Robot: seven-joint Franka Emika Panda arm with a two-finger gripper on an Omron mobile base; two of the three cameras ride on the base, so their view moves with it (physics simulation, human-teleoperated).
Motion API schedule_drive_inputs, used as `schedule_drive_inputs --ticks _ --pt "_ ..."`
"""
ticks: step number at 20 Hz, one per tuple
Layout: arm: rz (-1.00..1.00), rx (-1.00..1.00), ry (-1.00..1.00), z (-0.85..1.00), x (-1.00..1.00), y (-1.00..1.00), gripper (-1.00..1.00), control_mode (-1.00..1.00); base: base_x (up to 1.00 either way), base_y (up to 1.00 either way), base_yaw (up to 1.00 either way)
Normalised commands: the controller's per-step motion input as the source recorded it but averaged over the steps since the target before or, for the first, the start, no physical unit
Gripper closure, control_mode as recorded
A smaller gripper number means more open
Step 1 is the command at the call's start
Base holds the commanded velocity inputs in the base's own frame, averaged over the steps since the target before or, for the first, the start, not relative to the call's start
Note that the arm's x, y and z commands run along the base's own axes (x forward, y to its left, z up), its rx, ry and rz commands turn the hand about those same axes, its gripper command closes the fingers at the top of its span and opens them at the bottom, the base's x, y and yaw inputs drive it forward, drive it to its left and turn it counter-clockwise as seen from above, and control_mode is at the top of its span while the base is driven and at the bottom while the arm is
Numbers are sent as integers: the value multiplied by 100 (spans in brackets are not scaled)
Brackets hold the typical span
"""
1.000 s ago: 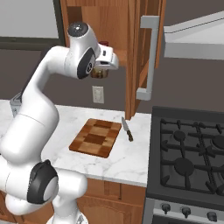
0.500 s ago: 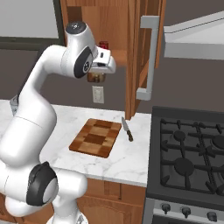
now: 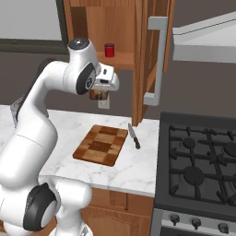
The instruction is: Pick the bread, place it on the cutting board, pick the jam, place it on the counter, and close the cabinet.
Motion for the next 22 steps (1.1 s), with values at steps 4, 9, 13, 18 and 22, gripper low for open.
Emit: schedule_drive_inputs --ticks 4,9,13,18,22 --pt "0 0 10 -38 -11 14 100 -100 0 0 0" --pt "0 0 11 -32 -10 10 100 -100 0 0 0" --pt "0 0 15 -22 -4 11 100 -100 0 0 0" --pt "0 0 13 -25 0 10 100 -100 0 0 0" --pt "0 0 5 -38 0 4 100 -100 0 0 0"
